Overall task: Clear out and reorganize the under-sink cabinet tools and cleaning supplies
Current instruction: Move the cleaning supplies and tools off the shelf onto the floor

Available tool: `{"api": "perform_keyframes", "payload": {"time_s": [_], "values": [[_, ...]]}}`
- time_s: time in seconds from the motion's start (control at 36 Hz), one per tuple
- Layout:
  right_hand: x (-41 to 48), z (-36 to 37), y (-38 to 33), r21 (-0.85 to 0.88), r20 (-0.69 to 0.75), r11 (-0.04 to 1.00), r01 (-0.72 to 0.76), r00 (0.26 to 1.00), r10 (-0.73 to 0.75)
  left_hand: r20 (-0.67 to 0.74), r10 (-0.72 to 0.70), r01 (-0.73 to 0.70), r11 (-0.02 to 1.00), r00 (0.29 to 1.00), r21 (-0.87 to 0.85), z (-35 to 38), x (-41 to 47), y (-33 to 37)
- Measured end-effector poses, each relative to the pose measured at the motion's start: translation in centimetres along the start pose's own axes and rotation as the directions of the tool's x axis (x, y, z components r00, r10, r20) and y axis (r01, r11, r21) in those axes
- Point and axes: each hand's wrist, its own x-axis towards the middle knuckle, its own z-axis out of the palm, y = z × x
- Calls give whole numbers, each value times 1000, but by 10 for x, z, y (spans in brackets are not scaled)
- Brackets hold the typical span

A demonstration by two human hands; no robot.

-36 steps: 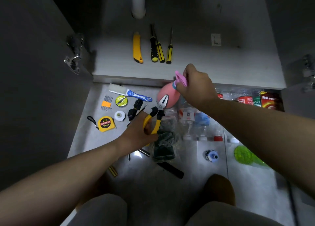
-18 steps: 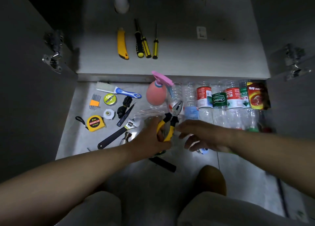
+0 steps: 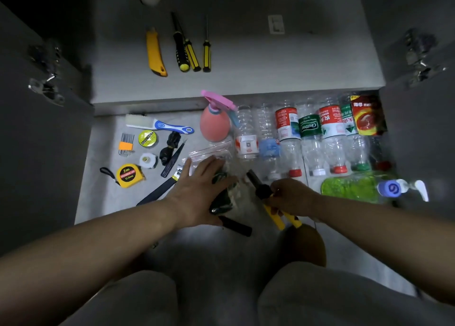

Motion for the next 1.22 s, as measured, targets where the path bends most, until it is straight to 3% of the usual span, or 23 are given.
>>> {"api": "perform_keyframes", "payload": {"time_s": [0.19,0.36,0.44,0.56,0.69,0.83,1.0,1.11,1.22], "values": [[3,14,6,-234,144,971,-48,986,84,30,-66,64,996,997,54,0,5,0],[10,29,4,-416,34,909,-37,998,56,20,-83,81,994,996,73,-4,13,-2],[12,32,3,-481,-13,877,19,1000,-28,7,-78,78,995,997,65,-6,16,-2],[12,36,7,-516,-57,853,78,991,-125,3,-58,58,995,998,87,-6,16,-1],[9,35,8,-519,-48,851,84,991,-127,-33,-3,4,999,999,32,-4,8,-10],[1,17,-11,-491,-47,858,153,978,-202,-225,30,-50,995,974,-85,-17,-6,-26],[-3,-30,-60,-474,-267,837,273,861,-432,-387,-28,-53,979,921,-198,-59,-18,-64],[6,-67,-107,-452,-415,835,314,754,-509,-466,-174,60,967,867,-249,-90,-17,-98],[26,-95,-156,-381,-467,843,380,708,-530,-524,-342,145,913,780,-381,-113,-1,-132]]}}
